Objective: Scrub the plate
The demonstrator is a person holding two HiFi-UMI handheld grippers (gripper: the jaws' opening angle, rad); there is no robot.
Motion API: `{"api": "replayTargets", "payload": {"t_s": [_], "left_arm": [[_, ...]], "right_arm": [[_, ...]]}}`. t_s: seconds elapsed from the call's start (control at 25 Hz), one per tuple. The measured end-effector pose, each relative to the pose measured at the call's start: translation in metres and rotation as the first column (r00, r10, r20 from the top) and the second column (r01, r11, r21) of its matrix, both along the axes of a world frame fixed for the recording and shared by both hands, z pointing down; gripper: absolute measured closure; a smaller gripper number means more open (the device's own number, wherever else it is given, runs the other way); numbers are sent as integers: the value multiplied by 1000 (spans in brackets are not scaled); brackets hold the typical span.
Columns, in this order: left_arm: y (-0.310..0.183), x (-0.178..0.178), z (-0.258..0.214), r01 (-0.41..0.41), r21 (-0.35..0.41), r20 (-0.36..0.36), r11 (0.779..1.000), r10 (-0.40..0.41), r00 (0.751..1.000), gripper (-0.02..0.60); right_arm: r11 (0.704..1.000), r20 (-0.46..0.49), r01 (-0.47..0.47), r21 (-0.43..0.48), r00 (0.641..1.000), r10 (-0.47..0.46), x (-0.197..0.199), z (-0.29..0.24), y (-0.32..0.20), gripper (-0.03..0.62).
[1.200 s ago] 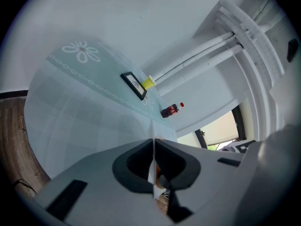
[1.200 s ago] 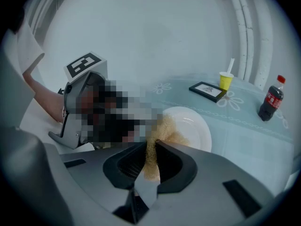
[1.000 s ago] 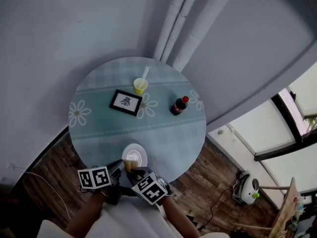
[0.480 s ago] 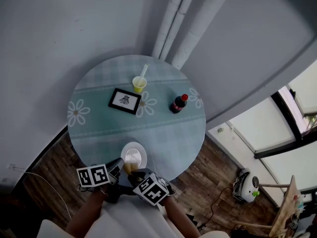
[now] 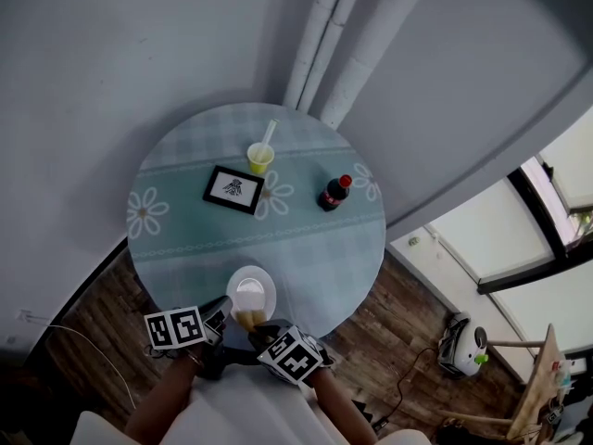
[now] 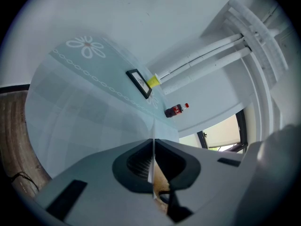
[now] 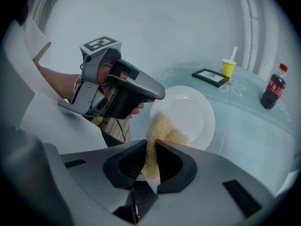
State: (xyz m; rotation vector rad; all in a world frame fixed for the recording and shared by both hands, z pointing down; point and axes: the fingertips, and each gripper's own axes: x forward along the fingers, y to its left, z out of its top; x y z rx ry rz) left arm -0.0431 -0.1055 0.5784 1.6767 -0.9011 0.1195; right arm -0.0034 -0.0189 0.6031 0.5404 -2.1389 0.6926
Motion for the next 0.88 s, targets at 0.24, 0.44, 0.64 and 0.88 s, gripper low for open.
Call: {"api": "replayTargets", "payload": {"t_s": [0.24, 0.44, 0.64, 0.88], "left_arm": [[1, -1, 3, -8, 1, 36, 1000, 8, 999, 565], [1, -1, 1, -11, -3, 45, 1000, 11, 999, 565], [3, -1, 1, -17, 1, 53, 1000, 17, 998, 565], [4, 4, -4, -70, 27, 77, 997, 68, 995, 565]], "right_arm": [[1000, -20, -20, -16, 1000, 19, 8, 8, 1, 531], [998, -26, -59, -21, 998, 59, 13, 16, -3, 531], [990, -41, -135, -30, 990, 134, 28, 26, -11, 531], [975, -47, -219, -27, 975, 217, 37, 32, -25, 531]]}}
